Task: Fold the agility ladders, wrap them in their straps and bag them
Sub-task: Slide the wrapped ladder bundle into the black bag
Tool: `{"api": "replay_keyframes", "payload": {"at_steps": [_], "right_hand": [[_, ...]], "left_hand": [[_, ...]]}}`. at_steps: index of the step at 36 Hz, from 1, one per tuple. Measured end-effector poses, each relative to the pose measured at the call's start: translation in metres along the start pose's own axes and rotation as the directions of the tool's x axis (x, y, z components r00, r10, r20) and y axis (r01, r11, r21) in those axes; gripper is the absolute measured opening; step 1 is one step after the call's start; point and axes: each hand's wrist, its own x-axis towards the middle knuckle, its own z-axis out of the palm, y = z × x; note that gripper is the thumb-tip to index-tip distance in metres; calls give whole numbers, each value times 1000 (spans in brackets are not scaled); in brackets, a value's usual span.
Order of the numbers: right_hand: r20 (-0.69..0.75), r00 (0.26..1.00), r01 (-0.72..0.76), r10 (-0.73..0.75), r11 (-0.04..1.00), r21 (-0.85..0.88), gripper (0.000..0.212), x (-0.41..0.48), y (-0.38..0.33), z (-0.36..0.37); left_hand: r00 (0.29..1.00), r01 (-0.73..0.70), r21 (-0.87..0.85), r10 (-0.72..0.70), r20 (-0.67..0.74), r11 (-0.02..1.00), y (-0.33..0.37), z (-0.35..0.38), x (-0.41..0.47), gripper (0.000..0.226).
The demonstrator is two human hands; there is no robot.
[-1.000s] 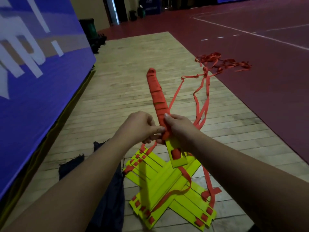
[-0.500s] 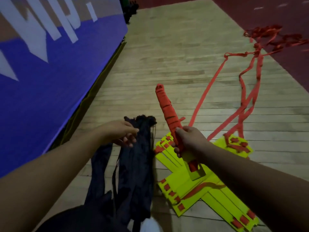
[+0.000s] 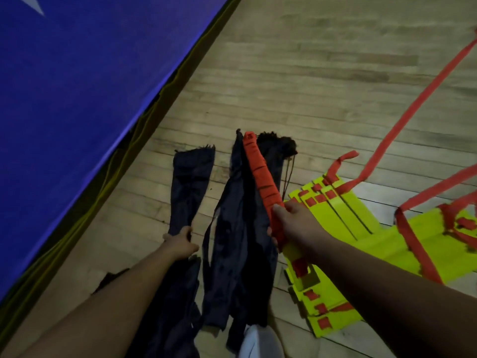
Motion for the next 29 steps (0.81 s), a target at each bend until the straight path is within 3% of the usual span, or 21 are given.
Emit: {"api": "replay_keyframes", "payload": {"at_steps": [2,4,7,11,14,18,22,25,29], "right_hand": [[5,1000,-24,24,1000,-3,19,6,3,7],[6,1000,-31,31,1000,5,20,9,5,12],[9,1000,-22,22,999,28,20,10,4,22],[15,1000,-13,12,999,41,21,1,-5,27],[12,1000,21,-21,999,37,21,-14,-17,25],[-9,994,109,-109,994,9,22,-39,-38,17],[-13,981,193,-193,980,46,23,-80,-71,2],[-29,966,259,-258,962,88,22,-113,-96,-13],[-50,949,316,-312,931,184,21,-164,-126,-39]], "left_hand": [[999,2,-17,-1,48,1000,-7,13,10,76],[999,-34,43,33,26,999,-8,21,10,70],[979,-102,67,112,-173,993,-10,22,7,28],[922,-227,-173,154,-356,958,4,3,-15,14],[890,-324,-368,150,-430,871,27,-24,-44,12],[856,-455,-496,209,-473,740,59,-66,-92,19],[820,-572,-654,347,-454,495,94,-110,-164,25],[771,-621,-697,444,-457,360,119,-136,-219,35],[679,-672,-681,606,-413,289,151,-151,-297,39]]}}
